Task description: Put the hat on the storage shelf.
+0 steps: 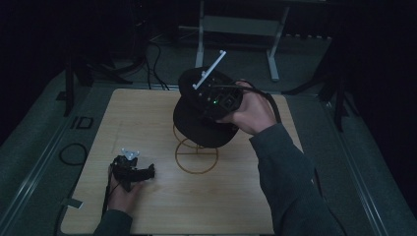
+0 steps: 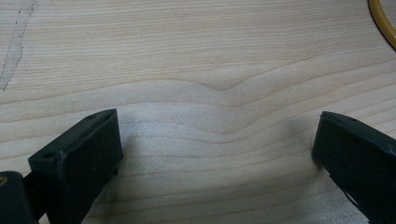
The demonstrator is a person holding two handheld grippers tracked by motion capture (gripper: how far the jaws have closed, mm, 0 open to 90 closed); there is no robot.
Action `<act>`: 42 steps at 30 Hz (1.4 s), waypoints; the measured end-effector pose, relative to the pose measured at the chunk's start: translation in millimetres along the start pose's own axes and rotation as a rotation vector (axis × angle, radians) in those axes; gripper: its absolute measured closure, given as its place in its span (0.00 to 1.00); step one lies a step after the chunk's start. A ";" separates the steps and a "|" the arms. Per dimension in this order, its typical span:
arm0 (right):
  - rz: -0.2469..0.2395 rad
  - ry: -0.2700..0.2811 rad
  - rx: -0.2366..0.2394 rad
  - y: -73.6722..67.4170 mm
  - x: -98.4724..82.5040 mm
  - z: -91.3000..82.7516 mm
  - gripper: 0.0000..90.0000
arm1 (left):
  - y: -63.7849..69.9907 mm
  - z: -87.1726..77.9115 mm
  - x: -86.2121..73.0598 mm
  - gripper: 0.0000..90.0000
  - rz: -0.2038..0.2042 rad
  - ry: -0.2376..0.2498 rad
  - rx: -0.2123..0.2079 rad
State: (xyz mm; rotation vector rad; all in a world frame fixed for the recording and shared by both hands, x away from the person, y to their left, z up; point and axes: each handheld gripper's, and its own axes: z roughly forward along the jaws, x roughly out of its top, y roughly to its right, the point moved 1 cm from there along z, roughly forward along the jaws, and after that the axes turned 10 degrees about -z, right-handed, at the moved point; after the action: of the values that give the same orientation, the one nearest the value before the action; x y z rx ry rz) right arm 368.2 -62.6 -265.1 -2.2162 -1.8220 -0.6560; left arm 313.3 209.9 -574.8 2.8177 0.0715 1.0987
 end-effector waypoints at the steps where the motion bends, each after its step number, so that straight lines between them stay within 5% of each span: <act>1: -0.005 -0.004 0.004 -1.3 1.6 1.5 0.86 | 0.0 -0.1 0.0 0.01 0.000 -0.001 -0.001; 14: -0.044 -0.073 0.036 -11.2 10.3 30.8 0.83 | 0.0 0.2 0.0 0.01 0.000 0.003 0.001; 22: -0.072 -0.098 0.054 -15.3 13.5 46.2 0.72 | 0.1 0.3 0.0 0.01 -0.001 0.004 0.001; 42: -0.065 -0.076 0.073 -15.3 7.7 40.4 0.67 | 0.1 0.4 -0.1 0.01 -0.002 0.006 0.001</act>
State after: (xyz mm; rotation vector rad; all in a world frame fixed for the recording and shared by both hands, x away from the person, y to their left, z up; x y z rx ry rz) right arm 363.0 -35.4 -299.1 -2.1715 -1.9295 -0.5140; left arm 313.5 209.7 -575.1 2.8148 0.0751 1.1072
